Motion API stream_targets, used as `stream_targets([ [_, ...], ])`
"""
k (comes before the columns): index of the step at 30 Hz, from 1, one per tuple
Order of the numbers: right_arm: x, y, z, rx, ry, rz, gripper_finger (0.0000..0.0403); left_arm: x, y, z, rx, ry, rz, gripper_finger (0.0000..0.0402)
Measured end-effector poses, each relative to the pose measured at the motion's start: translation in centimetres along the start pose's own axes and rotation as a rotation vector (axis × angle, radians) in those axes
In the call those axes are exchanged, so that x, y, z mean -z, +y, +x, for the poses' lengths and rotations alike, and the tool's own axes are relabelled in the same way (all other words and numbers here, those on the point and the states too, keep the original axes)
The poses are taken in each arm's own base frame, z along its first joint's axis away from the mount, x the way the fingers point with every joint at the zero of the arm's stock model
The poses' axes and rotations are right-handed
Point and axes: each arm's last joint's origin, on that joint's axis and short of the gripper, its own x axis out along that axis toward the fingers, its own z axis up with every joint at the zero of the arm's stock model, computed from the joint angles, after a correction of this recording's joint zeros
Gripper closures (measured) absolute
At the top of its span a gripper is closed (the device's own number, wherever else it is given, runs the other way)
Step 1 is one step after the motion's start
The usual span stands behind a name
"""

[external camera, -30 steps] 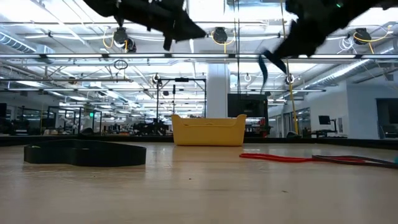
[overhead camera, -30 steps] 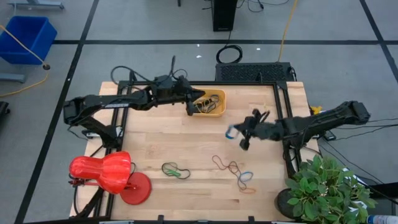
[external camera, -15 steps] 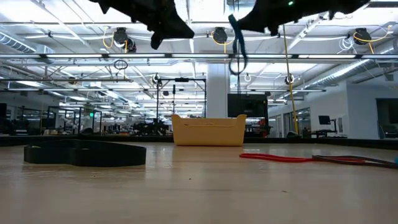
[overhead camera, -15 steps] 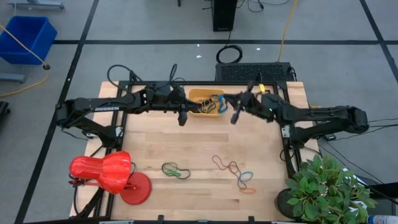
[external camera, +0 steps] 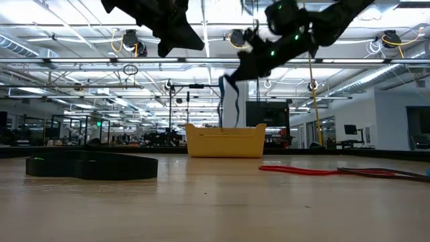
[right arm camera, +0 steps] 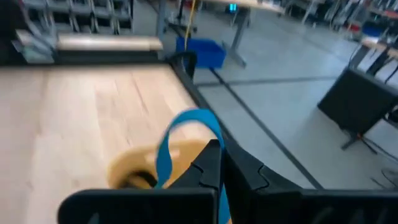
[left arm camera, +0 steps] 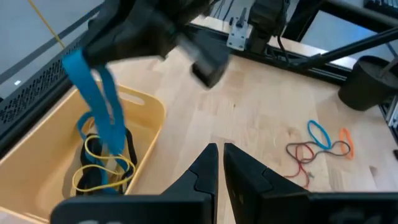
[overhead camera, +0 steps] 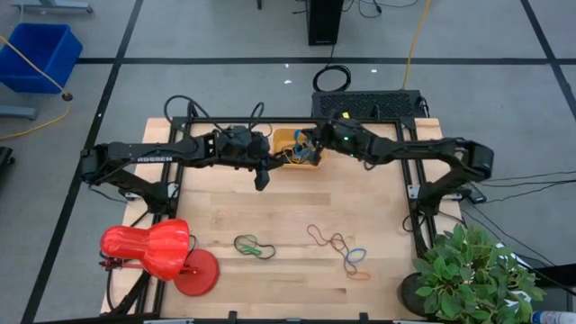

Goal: Pick and place rubber bands into bin
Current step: Put the top blue rubber band into the yellow bin

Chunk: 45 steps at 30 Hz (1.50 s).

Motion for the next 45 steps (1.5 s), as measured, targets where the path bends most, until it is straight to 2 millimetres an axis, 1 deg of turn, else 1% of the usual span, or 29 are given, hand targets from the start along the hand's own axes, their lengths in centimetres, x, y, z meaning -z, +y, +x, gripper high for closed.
stream_targets([
  [4, 2.2, 0.1, 1.8, 0.001, 0.082, -0.041, 0.0403, 0.1, -0.2, 0.0, 0.004, 0.011, 0.002, 0.0371],
  [8, 3.9, 0.5, 2.9, -0.011, 0.147, -0.052, 0.0403, 0.2, -0.2, 0.0, 0.003, 0.014, 0.007, 0.0371],
  [16, 6.4, 1.2, 4.1, -0.028, 0.261, -0.009, 0.0397, 0.2, -0.1, 0.0, 0.0, 0.022, 0.022, 0.0371],
  [18, 6.7, 1.2, 4.2, -0.03, 0.271, -0.01, 0.0397, 0.3, -0.1, 0.0, -0.005, 0.028, 0.022, 0.0371],
  [27, 6.3, 1.2, 4.1, -0.028, 0.25, -0.014, 0.0395, 0.4, -0.1, 0.0, -0.019, 0.033, 0.024, 0.0371],
  [31, 6.3, 1.2, 4.1, -0.022, 0.253, 0.033, 0.039, 0.4, -0.1, 0.0, -0.019, 0.033, 0.029, 0.0371],
  [34, 6.3, 1.2, 4.1, -0.021, 0.253, 0.038, 0.0373, 0.4, -0.1, 0.0, -0.019, 0.033, 0.029, 0.0371],
  [36, 6.3, 1.2, 4.1, -0.021, 0.253, 0.037, 0.0354, 0.4, -0.1, 0.0, -0.019, 0.033, 0.029, 0.0371],
  [41, 6.3, 1.2, 4.1, -0.021, 0.251, 0.038, 0.0287, 0.3, -0.1, 0.0, -0.018, 0.031, 0.028, 0.0371],
  [45, 5.3, 1.0, 3.5, -0.014, 0.225, 0.04, 0.0234, 0.4, -0.1, 0.0, -0.018, 0.033, 0.02, 0.0371],
])
